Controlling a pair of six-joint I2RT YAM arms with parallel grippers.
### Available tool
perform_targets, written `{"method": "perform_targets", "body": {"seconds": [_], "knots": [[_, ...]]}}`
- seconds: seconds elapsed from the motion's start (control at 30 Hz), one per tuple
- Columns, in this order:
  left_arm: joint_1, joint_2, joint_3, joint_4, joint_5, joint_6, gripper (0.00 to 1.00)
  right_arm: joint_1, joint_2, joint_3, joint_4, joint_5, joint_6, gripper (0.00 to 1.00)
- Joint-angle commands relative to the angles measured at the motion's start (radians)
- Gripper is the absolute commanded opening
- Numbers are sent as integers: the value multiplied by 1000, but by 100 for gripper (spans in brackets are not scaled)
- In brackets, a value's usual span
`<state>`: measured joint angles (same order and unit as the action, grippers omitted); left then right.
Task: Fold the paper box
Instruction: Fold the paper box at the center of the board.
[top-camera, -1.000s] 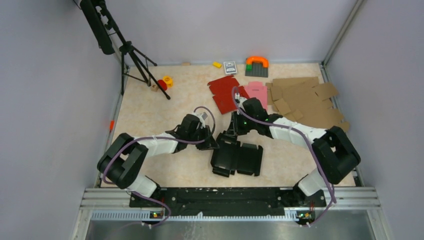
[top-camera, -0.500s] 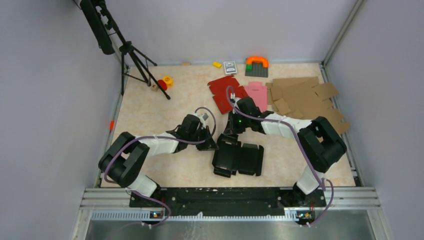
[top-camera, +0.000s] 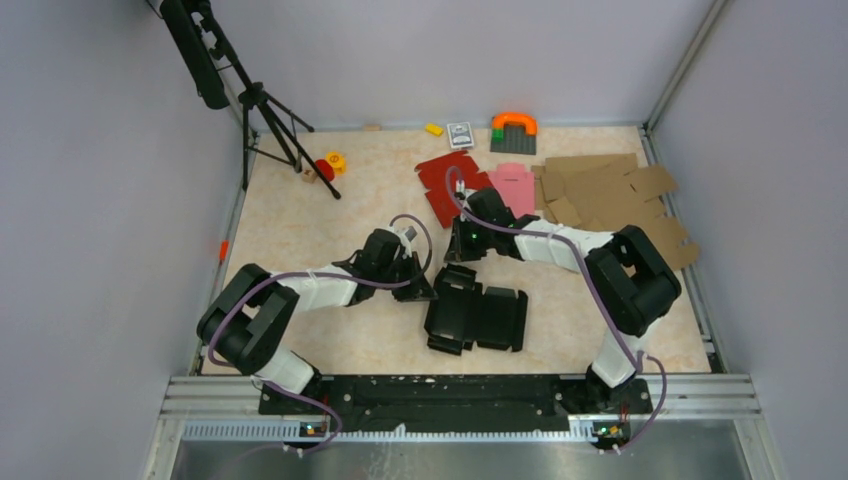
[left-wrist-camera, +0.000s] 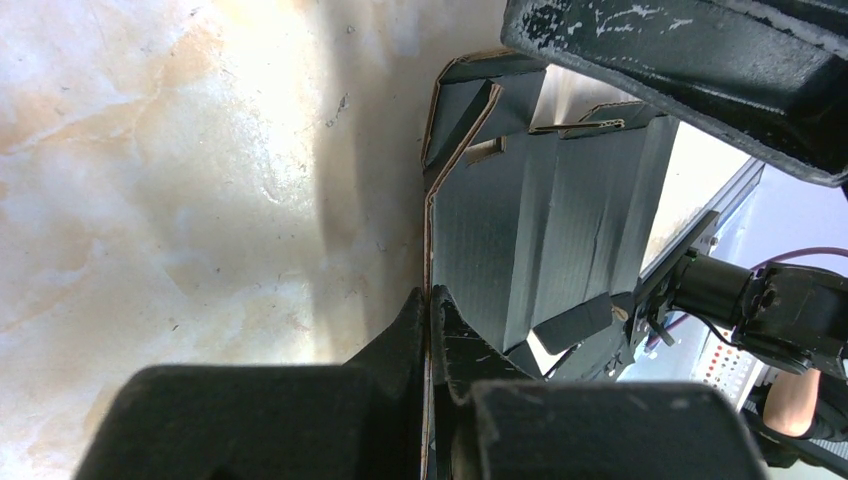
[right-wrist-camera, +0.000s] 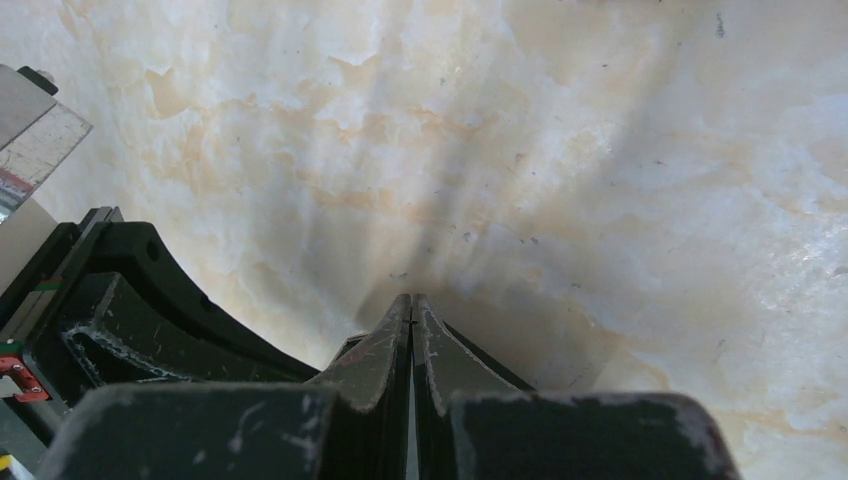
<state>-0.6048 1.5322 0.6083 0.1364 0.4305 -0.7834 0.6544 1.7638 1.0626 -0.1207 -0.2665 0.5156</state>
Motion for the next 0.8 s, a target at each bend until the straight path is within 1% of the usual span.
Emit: {"method": "perform_targets", "body": {"seconds": [0.0, 0.2, 0.57, 0.77], "knots": [[-4, 5, 11, 41, 11, 8, 0, 14, 12, 32, 23, -50, -24, 0], [-6, -2, 11, 38, 1, 10, 0, 30, 28, 67, -31, -85, -74, 0], [-6, -15, 16, 17, -25, 13, 0, 73, 21, 123, -209, -14, -163, 0], [-7, -21, 9, 15, -39, 8, 0, 74, -7, 86, -205, -31, -155, 0]]}}
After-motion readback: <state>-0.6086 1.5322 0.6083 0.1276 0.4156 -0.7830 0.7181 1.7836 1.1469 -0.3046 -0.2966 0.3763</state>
